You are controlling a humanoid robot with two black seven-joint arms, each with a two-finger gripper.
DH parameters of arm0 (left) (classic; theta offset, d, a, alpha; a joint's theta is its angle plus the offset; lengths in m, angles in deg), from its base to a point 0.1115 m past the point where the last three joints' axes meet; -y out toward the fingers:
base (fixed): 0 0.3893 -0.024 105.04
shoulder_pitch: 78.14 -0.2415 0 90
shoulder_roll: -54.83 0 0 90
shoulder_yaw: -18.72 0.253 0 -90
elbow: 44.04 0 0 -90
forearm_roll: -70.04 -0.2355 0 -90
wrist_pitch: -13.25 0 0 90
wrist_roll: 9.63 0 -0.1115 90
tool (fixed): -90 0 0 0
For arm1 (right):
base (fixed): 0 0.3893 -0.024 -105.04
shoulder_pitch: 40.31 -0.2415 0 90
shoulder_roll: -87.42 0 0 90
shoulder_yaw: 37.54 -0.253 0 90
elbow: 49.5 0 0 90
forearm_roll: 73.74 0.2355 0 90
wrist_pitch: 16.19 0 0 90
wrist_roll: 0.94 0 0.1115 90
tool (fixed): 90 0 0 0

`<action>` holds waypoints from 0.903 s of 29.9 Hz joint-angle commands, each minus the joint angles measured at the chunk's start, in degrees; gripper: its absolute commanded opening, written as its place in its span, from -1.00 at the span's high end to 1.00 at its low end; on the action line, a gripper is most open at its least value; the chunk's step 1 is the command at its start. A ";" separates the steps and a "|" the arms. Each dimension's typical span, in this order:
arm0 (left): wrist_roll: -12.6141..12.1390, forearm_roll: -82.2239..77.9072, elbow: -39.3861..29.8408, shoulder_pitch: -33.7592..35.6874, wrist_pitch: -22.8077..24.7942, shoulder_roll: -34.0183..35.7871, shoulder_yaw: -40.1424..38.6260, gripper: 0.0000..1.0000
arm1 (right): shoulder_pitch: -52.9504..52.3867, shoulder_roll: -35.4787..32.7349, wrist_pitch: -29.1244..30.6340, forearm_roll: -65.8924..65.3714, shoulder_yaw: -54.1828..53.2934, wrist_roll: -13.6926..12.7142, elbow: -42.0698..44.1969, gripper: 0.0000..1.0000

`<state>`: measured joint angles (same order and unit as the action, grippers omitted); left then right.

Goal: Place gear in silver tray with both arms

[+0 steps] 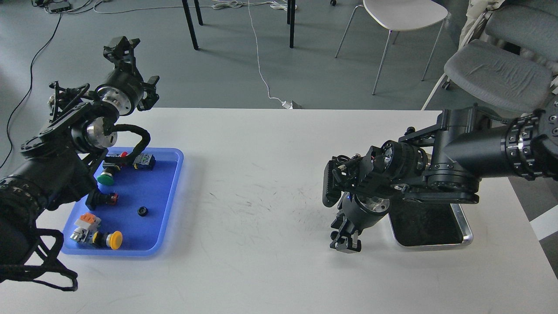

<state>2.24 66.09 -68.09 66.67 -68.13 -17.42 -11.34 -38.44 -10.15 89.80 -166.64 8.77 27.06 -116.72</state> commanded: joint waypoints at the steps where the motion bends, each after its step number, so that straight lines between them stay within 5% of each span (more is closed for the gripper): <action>1: 0.09 0.00 -0.03 -0.05 0.00 -0.09 0.00 -0.97 | 0.25 0.01 -0.08 0.00 0.10 0.00 0.34 0.03; 20: 0.88 0.00 0.05 -0.58 0.00 -0.18 0.00 -0.97 | 0.25 1.59 0.01 0.00 0.10 0.00 1.05 0.29; 27: 0.88 0.00 -0.03 -0.67 0.00 -0.26 0.00 -0.97 | 0.16 1.41 0.01 -0.17 0.28 0.00 1.05 0.58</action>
<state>3.12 66.06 -68.07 66.01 -68.13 -17.67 -11.34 -38.20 -8.62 89.80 -166.71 9.03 27.06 -115.68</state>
